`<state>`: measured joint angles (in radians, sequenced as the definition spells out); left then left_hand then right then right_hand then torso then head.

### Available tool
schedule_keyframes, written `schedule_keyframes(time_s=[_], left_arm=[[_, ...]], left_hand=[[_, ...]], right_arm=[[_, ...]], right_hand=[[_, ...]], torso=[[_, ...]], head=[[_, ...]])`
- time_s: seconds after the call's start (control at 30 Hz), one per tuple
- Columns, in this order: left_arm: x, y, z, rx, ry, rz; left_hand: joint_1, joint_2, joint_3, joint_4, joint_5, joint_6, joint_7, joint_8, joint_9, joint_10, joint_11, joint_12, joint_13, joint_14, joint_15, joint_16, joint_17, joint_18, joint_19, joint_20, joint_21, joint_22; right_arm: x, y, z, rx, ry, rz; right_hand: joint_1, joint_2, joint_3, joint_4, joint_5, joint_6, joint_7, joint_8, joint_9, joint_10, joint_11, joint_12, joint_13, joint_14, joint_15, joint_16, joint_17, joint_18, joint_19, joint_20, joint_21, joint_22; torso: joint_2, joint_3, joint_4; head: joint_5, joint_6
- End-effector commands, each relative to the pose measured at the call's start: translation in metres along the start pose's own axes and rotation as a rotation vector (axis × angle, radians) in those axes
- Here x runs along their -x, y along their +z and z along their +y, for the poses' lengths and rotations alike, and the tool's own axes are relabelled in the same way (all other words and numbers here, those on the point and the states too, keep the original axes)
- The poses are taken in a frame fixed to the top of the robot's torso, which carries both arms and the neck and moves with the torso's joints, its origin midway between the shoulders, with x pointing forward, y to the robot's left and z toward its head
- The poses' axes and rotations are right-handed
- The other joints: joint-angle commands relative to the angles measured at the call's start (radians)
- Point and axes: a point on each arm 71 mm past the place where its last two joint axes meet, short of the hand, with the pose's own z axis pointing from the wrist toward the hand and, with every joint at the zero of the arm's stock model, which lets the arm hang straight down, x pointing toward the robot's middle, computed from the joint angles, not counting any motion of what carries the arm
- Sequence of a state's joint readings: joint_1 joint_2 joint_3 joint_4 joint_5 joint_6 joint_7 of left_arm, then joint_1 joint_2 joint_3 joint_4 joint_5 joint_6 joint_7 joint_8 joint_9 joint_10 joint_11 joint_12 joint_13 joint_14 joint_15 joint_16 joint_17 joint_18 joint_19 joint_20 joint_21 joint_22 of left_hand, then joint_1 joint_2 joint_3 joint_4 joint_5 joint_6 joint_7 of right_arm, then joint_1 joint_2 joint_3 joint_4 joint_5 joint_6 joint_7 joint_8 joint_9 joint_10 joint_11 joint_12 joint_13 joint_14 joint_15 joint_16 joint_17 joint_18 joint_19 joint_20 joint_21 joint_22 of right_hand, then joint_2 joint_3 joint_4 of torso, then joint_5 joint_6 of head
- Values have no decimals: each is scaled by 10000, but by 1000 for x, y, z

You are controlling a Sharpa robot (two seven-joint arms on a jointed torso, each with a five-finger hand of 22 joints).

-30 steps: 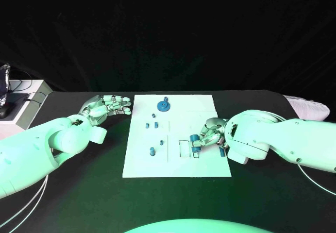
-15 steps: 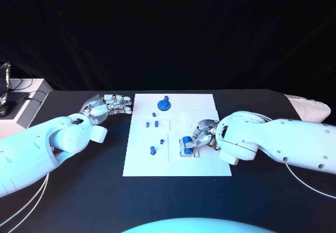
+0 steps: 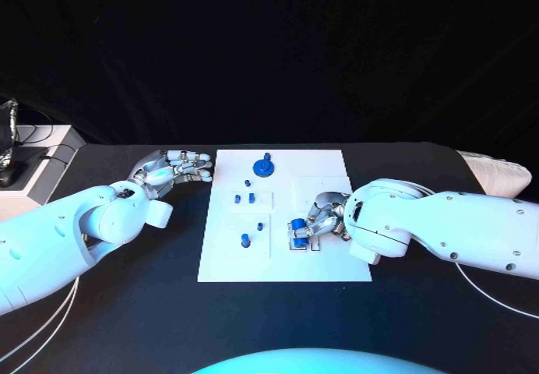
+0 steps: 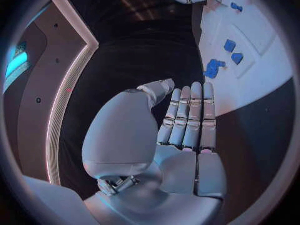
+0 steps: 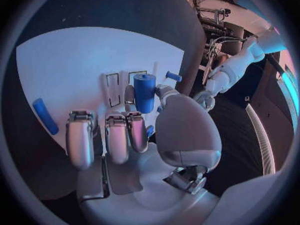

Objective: Assemble the parts on the task board

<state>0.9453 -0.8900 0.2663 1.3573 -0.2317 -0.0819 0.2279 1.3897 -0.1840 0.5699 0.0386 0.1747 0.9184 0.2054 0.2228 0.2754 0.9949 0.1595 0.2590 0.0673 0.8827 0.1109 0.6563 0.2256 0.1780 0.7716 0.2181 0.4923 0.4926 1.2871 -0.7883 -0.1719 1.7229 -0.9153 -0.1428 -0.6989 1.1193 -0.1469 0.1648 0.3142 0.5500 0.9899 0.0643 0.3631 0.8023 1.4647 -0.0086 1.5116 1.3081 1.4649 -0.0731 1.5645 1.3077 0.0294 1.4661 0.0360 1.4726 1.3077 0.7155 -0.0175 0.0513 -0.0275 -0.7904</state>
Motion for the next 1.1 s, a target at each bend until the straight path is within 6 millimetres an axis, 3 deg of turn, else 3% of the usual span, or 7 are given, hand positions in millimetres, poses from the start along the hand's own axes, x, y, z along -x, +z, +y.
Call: schedule_keyframes(time_s=[0.03, 0.3, 1.1], left_arm=[[-2, 0, -1, -59, -102, 185], [-2, 0, -1, -56, -98, 173], [-2, 0, -1, -46, -88, 159]], left_hand=[[-83, -27, -4, 26, -2, -65, 0, 30, -9, -63, -8, -42, -9, 22, 22, -48, 15, -6, 49, 48, -35, -9], [-83, -27, -4, 26, -2, -65, 0, 30, -9, -63, -8, -42, -9, 22, 22, -48, 15, -6, 49, 48, -35, -9], [-79, -26, 0, 23, -2, -75, 10, 36, -19, -79, -1, -45, -5, 16, 28, -59, 19, -5, 62, 52, -64, -23]], right_arm=[[1, 1, -1, -85, -302, -180], [3, 3, -3, -167, -526, -179], [-5, 7, -4, -168, -690, -60]], right_hand=[[-143, -13, 307, -226, -155, 104, -22, -55, 21, 729, -31, -55, 2208, 1059, -6, 63, 2631, -106, 810, -38, -33, 2380], [-343, -139, 373, -225, -564, 120, -9, -88, 69, 709, -17, -101, 2182, 1059, 6, 63, 2631, -102, 804, -24, -52, 2375], [-520, -208, 344, -215, -792, 145, -11, -94, 106, 699, -16, -124, 2170, 1059, 9, 63, 2631, -95, 794, -18, -87, 2366]], torso=[[6, -10, 0], [5, -9, -3], [9, 5, -8]], head=[[0, -6], [-9, -37], [51, -108]])
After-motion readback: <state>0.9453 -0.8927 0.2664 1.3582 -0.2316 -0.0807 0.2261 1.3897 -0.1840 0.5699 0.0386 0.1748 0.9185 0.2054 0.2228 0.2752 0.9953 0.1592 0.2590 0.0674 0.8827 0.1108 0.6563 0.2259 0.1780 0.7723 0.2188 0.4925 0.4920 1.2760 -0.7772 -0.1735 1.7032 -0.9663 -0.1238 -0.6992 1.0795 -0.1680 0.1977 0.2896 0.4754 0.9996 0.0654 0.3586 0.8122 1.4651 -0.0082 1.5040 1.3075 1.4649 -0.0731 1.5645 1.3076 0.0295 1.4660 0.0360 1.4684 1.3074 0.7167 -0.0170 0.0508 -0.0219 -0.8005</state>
